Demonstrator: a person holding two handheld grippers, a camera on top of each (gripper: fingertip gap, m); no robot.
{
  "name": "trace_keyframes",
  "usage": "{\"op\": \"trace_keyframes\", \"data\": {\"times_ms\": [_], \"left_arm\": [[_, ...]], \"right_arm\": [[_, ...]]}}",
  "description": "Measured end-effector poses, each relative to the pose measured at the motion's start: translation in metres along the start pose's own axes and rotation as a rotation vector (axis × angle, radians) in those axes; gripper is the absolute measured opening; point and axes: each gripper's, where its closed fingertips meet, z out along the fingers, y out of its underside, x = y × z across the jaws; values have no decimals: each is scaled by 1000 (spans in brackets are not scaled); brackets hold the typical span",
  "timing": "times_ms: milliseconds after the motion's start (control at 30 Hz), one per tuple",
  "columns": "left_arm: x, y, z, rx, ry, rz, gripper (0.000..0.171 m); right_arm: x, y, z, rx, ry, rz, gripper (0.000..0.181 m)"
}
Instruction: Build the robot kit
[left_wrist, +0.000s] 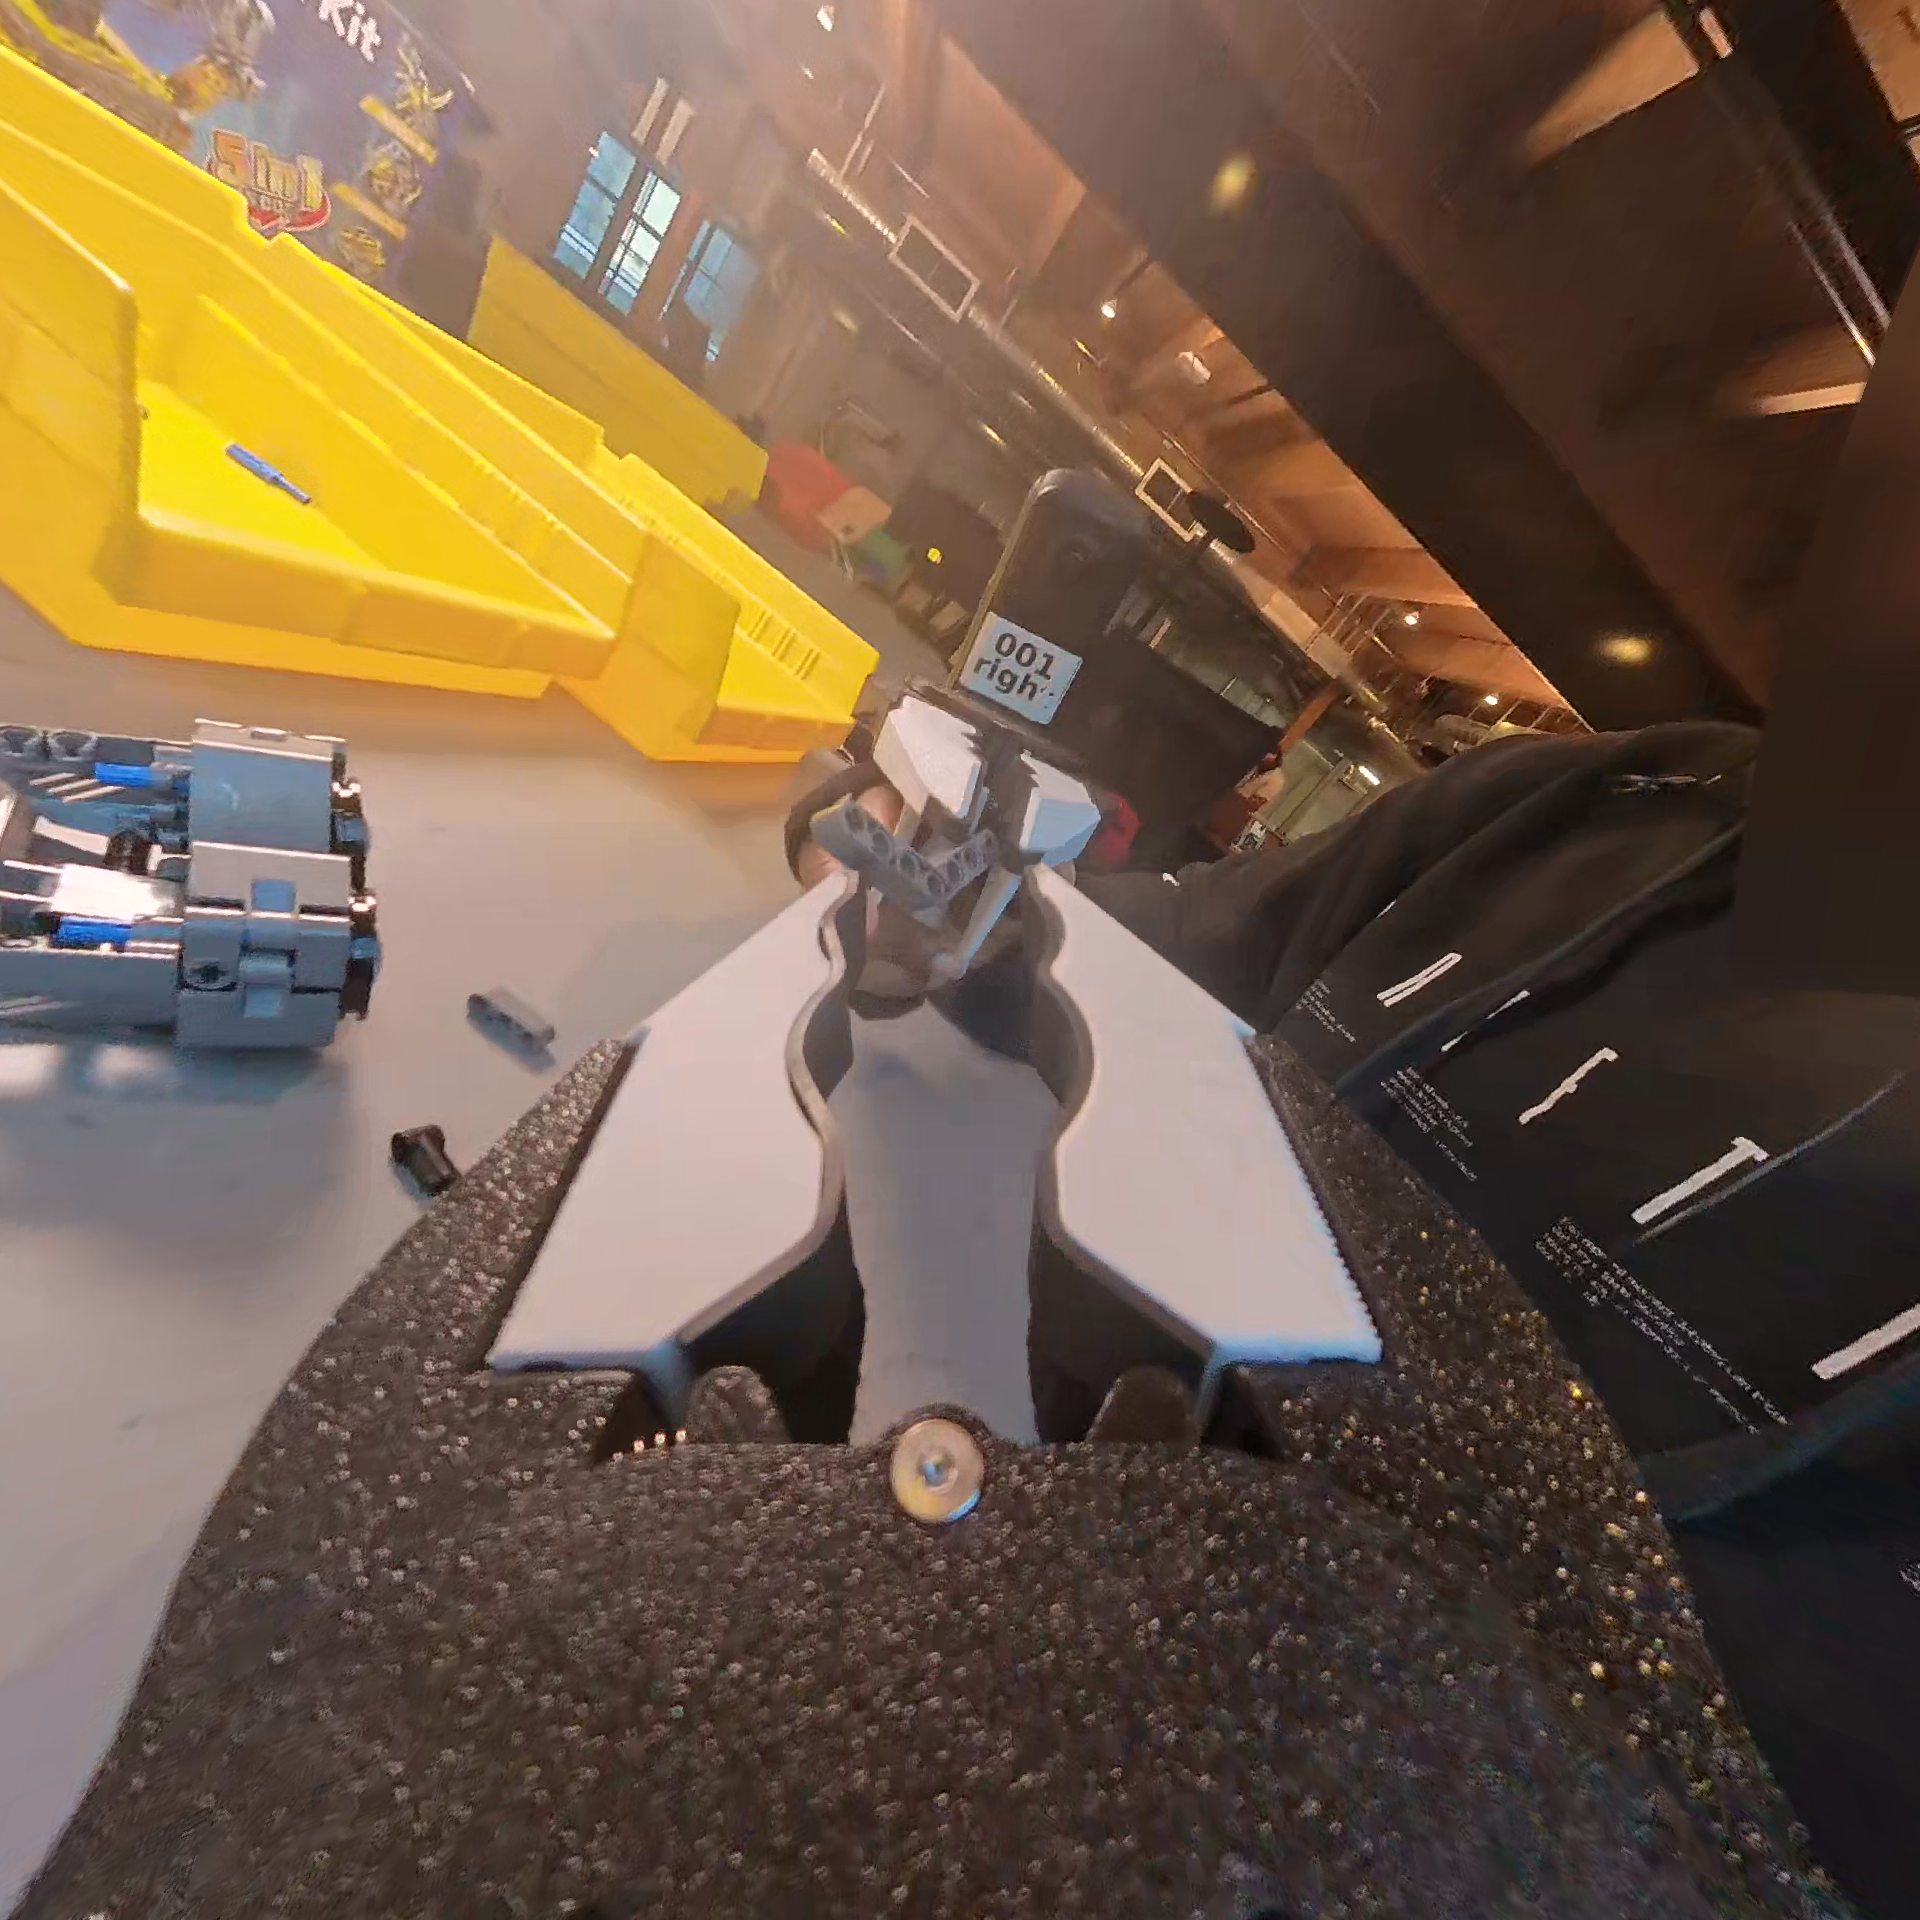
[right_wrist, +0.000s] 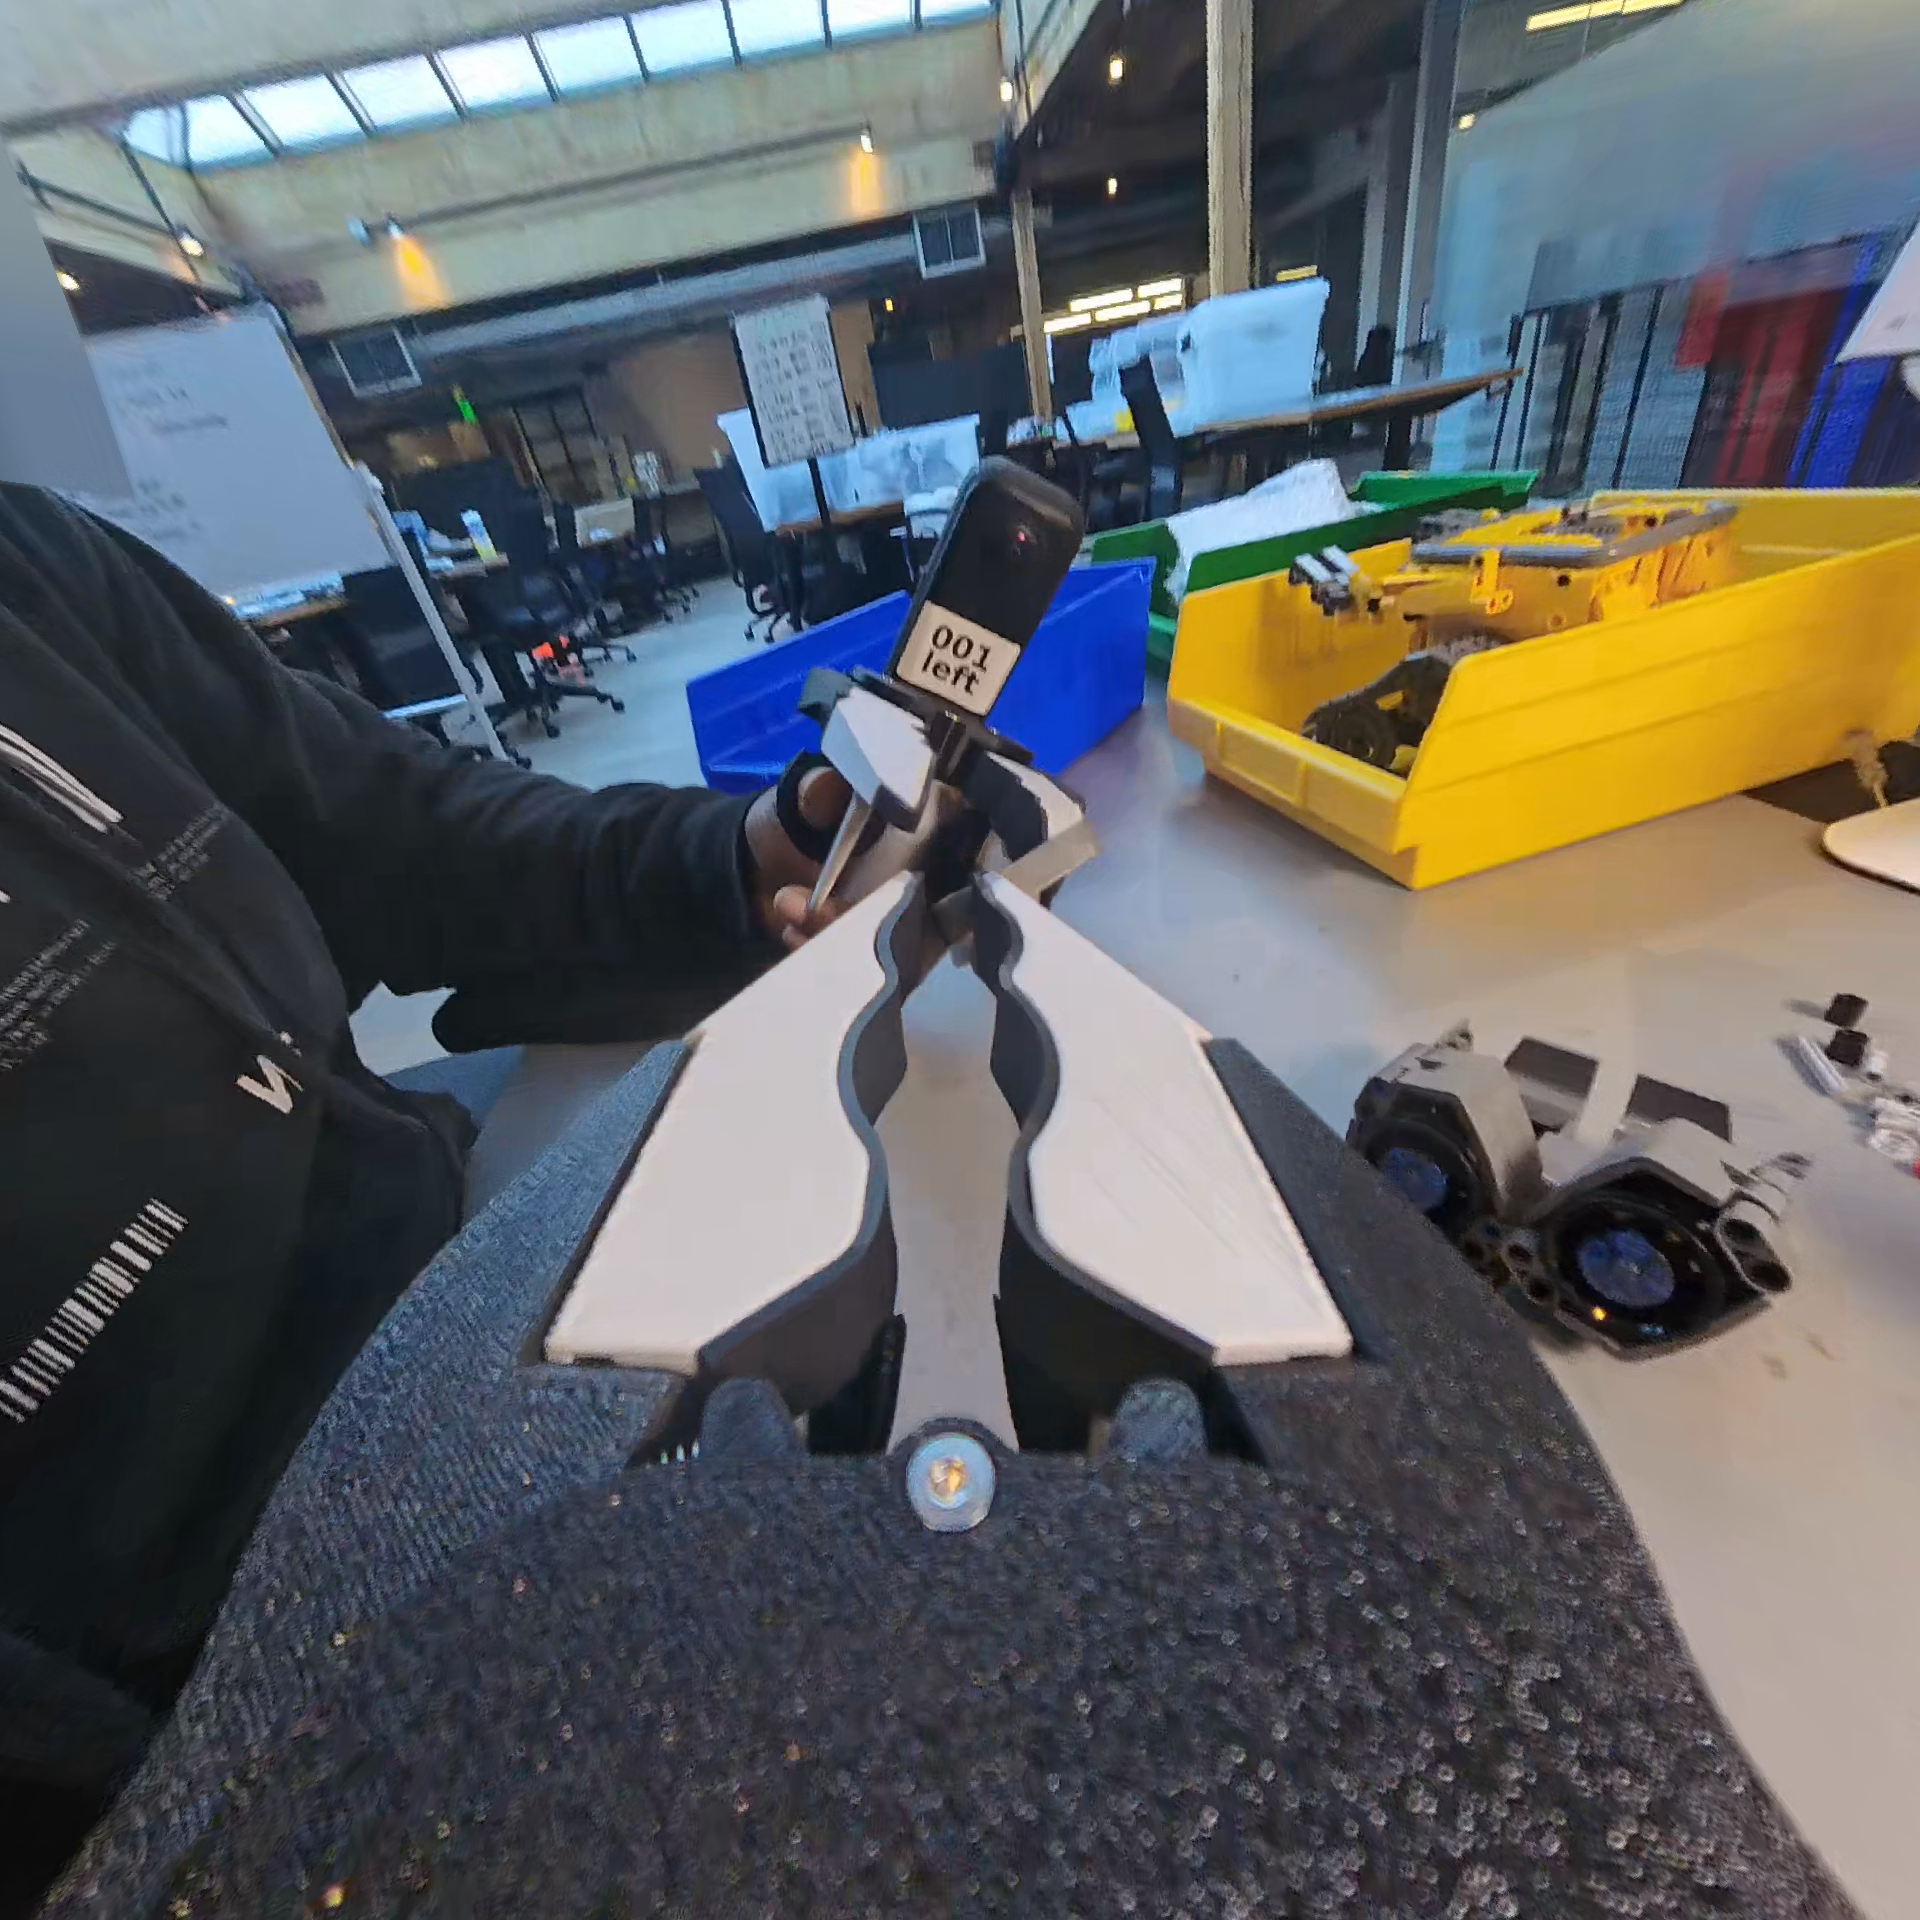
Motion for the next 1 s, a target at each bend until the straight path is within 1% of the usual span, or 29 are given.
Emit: {"op": "trace_keyframes", "data": {"times_ms": [100, 200, 233, 267, 333, 400, 500, 600, 700, 733, 867, 933, 1000], "left_arm": [[3, 0, 5, 12, 18, -12, 33], [11, -3, 10, 47, 55, -27, 33], [12, -5, 12, 60, 52, -22, 30], [12, -6, 13, 64, 45, -9, 22], [8, -3, 14, 43, -2, 25, 8], [5, 3, 15, 14, -30, 54, 0], [-5, 10, 14, -56, -101, 74, 0], [-16, 6, 1, -88, -205, 168, 0], [-30, -10, -20, -70, -320, 247, 0], [-34, -17, -27, -53, -351, 263, 1], [-46, -37, -51, 2, -420, 291, 6], [-52, -39, -57, 2, -441, 303, 8], [-57, -39, -60, -16, -462, 327, 9]], "right_arm": [[-6, -12, -3, 72, -41, 13, 7], [-11, -9, -1, 71, -63, 16, 7], [-11, -6, 1, 61, -63, 15, 6], [-11, -2, 2, 45, -61, 11, 0], [-12, 4, 5, 17, -61, -3, 0], [-13, 9, 7, -6, -62, -5, 0], [-7, 21, 9, -70, -33, -20, 0], [-4, 25, 8, -102, -14, -49, 0], [2, 32, 6, -145, 21, -94, 0], [3, 36, 6, -164, 20, -98, 3], [-7, 57, 11, -276, -44, -102, 17], [-16, 71, 14, -360, -99, -139, 18], [-31, 87, 18, -476, -191, -180, 21]]}}
